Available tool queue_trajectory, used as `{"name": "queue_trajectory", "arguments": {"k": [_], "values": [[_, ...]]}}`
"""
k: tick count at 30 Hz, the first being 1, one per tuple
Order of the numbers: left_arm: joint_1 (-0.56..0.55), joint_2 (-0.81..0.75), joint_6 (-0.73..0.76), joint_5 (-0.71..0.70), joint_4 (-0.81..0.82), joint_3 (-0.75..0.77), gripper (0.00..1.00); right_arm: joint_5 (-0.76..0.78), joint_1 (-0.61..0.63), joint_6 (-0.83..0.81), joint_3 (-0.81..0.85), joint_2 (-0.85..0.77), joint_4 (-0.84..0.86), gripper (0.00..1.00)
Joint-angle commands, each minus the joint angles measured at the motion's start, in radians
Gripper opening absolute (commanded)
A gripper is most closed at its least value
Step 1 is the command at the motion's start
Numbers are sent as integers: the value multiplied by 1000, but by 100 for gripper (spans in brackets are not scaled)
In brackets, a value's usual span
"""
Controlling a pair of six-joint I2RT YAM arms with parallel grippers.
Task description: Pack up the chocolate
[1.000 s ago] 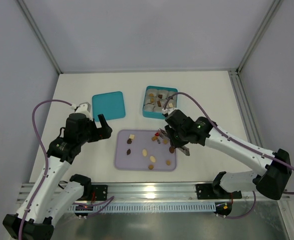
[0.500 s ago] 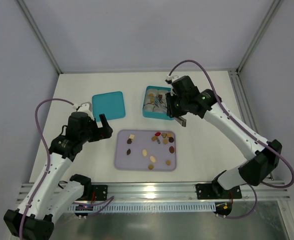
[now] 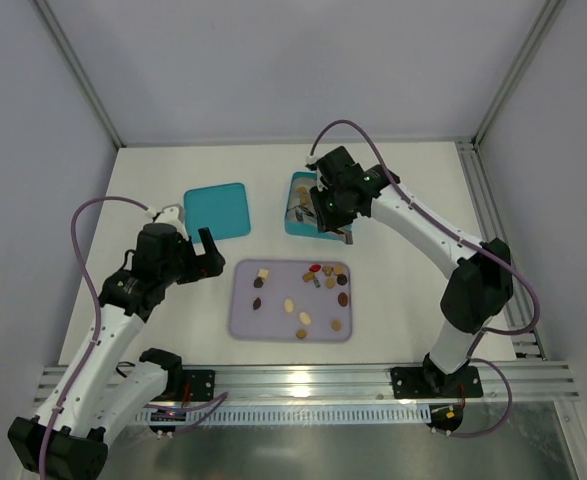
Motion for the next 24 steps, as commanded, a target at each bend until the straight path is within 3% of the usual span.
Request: {"name": "queue_trajectory", "arguments": {"k": [1,24], "values": [[-2,-4,-3,-21,14,13,100,-22,-8,-23,52,10,28,27],[-3,6,1,-26,12,13,100,-53,-35,-16,92,122,69,27]]}}
